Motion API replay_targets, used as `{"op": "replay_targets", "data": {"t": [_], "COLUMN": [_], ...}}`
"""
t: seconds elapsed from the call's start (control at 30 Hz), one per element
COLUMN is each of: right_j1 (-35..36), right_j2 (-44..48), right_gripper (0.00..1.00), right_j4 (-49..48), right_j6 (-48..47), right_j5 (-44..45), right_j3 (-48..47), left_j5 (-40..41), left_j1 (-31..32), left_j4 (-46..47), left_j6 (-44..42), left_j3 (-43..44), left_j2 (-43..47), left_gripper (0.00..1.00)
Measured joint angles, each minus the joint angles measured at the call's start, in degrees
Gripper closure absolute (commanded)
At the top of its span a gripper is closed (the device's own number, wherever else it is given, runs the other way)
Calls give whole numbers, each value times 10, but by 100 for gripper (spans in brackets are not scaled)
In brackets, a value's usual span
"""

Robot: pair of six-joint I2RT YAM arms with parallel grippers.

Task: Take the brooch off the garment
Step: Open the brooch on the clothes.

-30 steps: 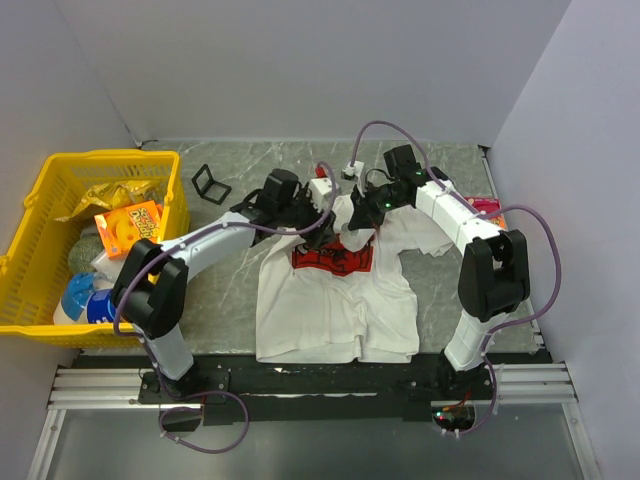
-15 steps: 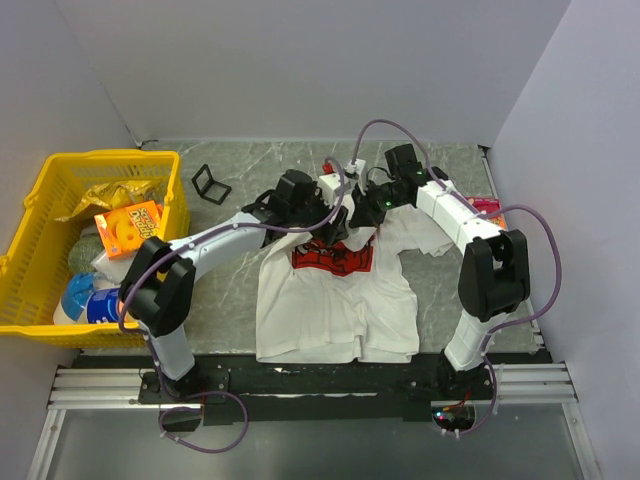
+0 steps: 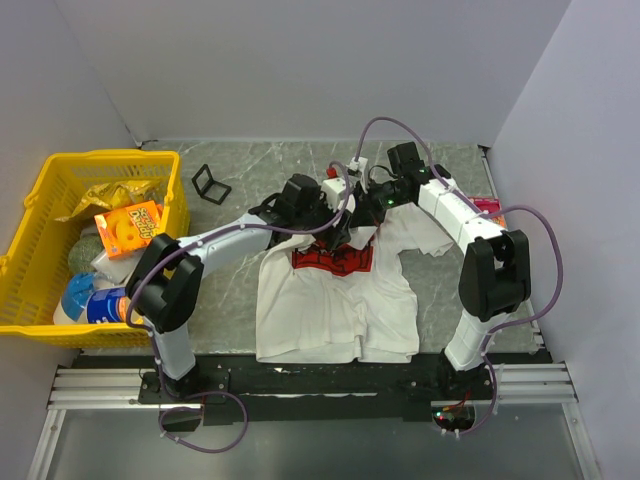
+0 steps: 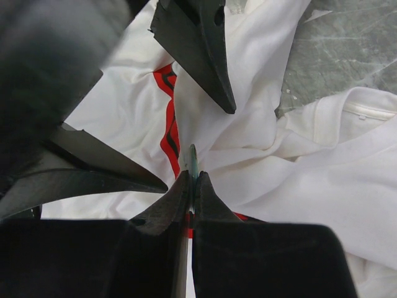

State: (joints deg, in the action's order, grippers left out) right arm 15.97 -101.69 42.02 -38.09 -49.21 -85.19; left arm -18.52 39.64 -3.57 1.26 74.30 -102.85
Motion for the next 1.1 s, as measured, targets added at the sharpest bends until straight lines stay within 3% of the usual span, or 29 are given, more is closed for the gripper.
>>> {"op": "replay_targets", "data": {"t": [0.5, 0.63, 0.83, 1.1], "right_j1": [0, -1, -4, -5], "right_j2": [0, 0, 0, 0], "right_gripper": [100, 100, 100, 100], "right_j4": [0, 0, 0, 0], "right_j6": [-1, 3, 3, 1], "right_j5": [0, 0, 0, -2], "right_j3": [0, 0, 0, 0], "left_j5": [-9, -3, 5, 15], "left_j1": [2, 2, 2, 4], "left_j4": [-1, -1, -1, 2], "left_j6": [25, 30, 30, 29], "left_j3": [9, 15, 16, 16], "left_j2": [-3, -9, -11, -11], "left_gripper": [24, 38, 49, 55]}}
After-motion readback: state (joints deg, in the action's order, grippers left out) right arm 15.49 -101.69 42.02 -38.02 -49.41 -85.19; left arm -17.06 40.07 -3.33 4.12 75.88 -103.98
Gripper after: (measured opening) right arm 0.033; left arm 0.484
